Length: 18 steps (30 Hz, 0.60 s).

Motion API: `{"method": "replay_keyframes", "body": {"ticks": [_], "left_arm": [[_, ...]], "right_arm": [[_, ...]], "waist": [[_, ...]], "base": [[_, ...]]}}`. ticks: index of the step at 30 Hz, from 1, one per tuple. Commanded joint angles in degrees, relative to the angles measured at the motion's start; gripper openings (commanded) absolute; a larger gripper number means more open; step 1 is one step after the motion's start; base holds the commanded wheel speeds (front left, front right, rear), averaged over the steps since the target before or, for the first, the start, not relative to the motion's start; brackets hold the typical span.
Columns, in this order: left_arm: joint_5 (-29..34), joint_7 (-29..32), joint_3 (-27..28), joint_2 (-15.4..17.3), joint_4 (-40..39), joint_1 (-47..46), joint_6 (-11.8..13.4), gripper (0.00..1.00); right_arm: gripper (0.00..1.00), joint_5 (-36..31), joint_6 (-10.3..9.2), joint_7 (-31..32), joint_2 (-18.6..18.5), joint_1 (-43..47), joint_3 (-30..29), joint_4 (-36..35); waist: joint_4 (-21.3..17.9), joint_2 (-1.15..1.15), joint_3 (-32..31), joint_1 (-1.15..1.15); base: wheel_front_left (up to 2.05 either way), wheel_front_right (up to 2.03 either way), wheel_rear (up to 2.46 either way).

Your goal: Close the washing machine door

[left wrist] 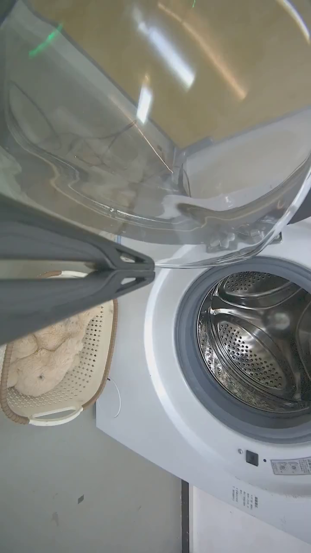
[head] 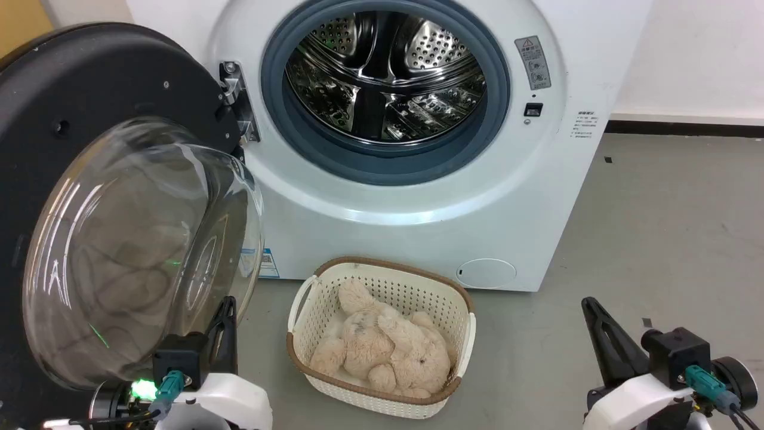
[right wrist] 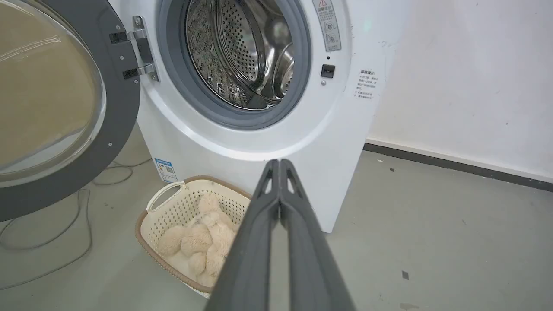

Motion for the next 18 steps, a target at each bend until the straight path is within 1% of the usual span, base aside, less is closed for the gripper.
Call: {"method": "replay_keyframes", "body": {"ticks": [1, 18], "left_arm": [[0.17, 0.01, 0.03, 0.09, -0.23, -0.57, -0.25, 0.00], [0.17, 0.01, 0.03, 0.09, -0.23, -0.57, -0.25, 0.00]], "right_arm": [[0.00, -0.43, -0.04, 0.07, 0.19, -0.81, -0.02, -0.24], [0.00, -0.43, -0.04, 0.07, 0.19, -0.81, -0.02, -0.24]], "waist": [[0.00, 0.00, 0.00, 0.00], [0.00, 0.00, 0.00, 0.00]], "base": [[0.00, 0.00, 0.00], [0.00, 0.00, 0.00]]}}
